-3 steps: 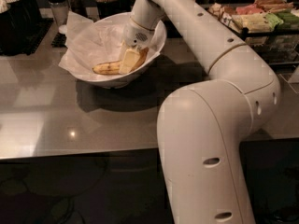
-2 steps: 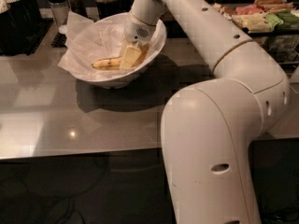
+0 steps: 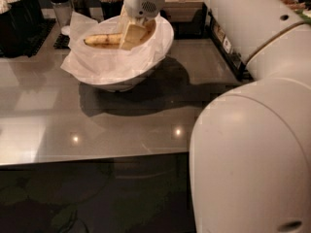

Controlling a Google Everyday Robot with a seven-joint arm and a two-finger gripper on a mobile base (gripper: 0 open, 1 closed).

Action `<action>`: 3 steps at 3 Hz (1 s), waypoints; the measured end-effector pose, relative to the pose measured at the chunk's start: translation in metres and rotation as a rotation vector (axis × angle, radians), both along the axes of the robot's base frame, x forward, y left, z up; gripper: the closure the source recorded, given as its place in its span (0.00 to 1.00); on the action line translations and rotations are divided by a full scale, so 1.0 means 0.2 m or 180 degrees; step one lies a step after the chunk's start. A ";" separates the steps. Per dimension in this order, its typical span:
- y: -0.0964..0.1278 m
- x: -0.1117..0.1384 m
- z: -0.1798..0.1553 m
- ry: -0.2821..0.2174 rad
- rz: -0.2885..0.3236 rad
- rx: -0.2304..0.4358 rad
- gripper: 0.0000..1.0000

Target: Pick banana from white bowl

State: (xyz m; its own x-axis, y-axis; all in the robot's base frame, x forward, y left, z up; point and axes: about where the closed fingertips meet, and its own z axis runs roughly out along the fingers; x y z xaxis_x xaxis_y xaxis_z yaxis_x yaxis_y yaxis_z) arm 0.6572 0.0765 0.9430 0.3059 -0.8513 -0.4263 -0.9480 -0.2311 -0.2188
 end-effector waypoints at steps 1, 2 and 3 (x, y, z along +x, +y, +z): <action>0.02 -0.11 0.19 -0.0226 0.0171 0.0138 1.00; 0.01 -0.18 0.26 -0.0261 0.0304 0.0429 1.00; 0.01 -0.18 0.27 -0.0249 0.0305 0.0466 1.00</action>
Offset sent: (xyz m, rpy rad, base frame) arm -0.0616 -0.0141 0.0716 0.2629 -0.0784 0.1424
